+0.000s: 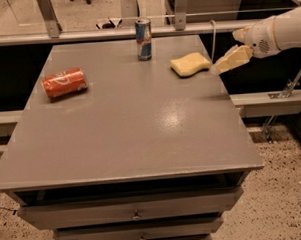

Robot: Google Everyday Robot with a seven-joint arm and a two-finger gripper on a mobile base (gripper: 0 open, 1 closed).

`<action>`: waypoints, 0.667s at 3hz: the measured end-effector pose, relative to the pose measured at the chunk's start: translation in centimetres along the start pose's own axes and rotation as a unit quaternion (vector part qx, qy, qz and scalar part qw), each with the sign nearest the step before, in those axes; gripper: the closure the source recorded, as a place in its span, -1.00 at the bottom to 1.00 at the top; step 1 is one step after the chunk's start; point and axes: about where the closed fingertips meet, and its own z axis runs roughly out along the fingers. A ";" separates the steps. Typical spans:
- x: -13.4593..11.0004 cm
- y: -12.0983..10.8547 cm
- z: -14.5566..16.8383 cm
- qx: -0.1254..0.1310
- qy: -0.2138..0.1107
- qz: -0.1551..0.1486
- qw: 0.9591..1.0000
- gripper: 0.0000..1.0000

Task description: Pick sponge

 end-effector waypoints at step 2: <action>1.9 -1.5 5.3 -0.022 -0.043 0.037 0.998 -1.00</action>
Offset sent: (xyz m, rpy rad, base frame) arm 0.0550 0.0184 -0.0605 0.1778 0.0080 0.0190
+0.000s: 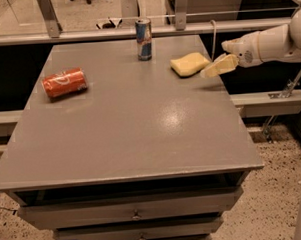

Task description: Pick sponge

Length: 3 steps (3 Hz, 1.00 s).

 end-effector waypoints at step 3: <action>0.1 0.9 4.7 -0.030 -0.051 0.010 0.998 0.20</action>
Offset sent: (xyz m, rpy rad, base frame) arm 0.0168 0.0358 -0.0306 0.1268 -0.0191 0.0438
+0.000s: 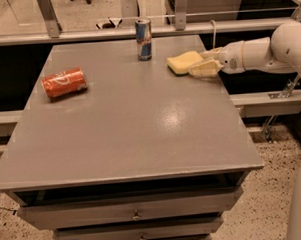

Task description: Pick sponge

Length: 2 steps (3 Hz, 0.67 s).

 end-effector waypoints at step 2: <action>-4.3 2.5 -0.4 -0.016 -0.035 -0.024 0.999 1.00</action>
Offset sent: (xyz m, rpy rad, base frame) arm -0.0309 0.0362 0.0798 0.0535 -0.1122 0.0752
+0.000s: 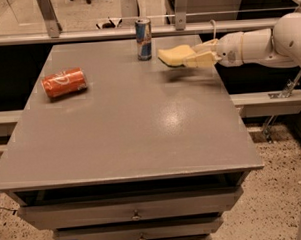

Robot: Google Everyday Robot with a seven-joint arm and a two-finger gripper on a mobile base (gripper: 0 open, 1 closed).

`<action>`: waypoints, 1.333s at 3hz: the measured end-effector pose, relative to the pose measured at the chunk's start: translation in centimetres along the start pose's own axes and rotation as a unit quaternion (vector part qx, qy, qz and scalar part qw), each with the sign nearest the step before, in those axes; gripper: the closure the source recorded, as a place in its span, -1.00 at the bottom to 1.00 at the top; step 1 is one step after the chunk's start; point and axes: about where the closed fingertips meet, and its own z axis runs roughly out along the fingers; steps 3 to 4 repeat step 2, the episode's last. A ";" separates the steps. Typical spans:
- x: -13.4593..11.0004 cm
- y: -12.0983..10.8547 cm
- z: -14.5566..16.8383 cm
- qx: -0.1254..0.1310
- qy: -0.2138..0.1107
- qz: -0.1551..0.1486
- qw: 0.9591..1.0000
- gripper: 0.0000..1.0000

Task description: Pick sponge

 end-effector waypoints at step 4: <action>-6.6 5.2 -1.8 -0.037 0.008 -0.018 0.999 1.00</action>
Offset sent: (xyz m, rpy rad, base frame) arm -0.0702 0.0355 0.0989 -0.0585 0.0379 0.1003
